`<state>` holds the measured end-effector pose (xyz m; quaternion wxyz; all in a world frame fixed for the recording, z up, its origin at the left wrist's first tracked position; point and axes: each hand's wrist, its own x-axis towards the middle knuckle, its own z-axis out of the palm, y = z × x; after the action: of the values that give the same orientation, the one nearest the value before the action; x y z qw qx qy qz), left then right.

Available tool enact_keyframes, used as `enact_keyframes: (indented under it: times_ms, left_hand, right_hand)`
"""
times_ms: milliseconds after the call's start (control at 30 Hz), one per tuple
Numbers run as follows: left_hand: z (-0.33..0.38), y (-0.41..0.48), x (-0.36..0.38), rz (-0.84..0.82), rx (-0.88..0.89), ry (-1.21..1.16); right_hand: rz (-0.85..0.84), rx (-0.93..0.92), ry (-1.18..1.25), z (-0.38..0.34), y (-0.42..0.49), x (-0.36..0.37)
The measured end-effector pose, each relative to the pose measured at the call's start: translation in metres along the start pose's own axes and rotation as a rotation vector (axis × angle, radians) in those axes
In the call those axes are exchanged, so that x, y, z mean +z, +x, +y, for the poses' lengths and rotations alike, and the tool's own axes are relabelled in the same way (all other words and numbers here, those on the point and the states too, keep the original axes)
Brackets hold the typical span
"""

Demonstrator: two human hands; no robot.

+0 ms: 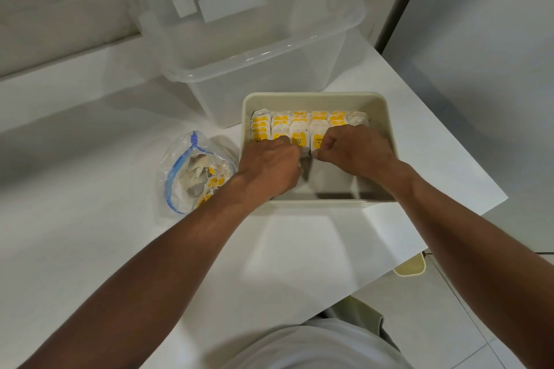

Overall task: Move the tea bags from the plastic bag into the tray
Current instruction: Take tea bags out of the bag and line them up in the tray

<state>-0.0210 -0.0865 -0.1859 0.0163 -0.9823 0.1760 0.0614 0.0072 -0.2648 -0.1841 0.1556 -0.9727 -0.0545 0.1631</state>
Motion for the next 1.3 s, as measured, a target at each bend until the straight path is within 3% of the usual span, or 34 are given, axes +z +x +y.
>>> enact_keyframes:
  times_ms: [333, 733, 967, 1067, 1300]
  left_hand:
    - [-0.028, -0.013, -0.033, 0.131, -0.056, -0.228]
    - [-0.093, -0.075, -0.041, 0.161, -0.162, -0.54]
    - [-0.126, -0.118, -0.013, 0.049, -0.309, -0.445]
    - [-0.127, -0.13, 0.0, -0.003, -0.32, -0.392]
    - [-0.133, -0.148, 0.015, 0.023, -0.395, -0.379]
  right_hand:
    - [0.137, -0.276, 0.228, -0.01, -0.007, 0.003]
    - [0.04, -0.378, 0.358, -0.079, -0.033, -0.009]
    - [0.019, -0.506, 0.36, -0.126, -0.041, 0.005]
    - [0.0, -0.573, 0.241, -0.143, -0.045, 0.013]
    - [0.173, -0.686, -0.44, -0.155, -0.043, 0.031]
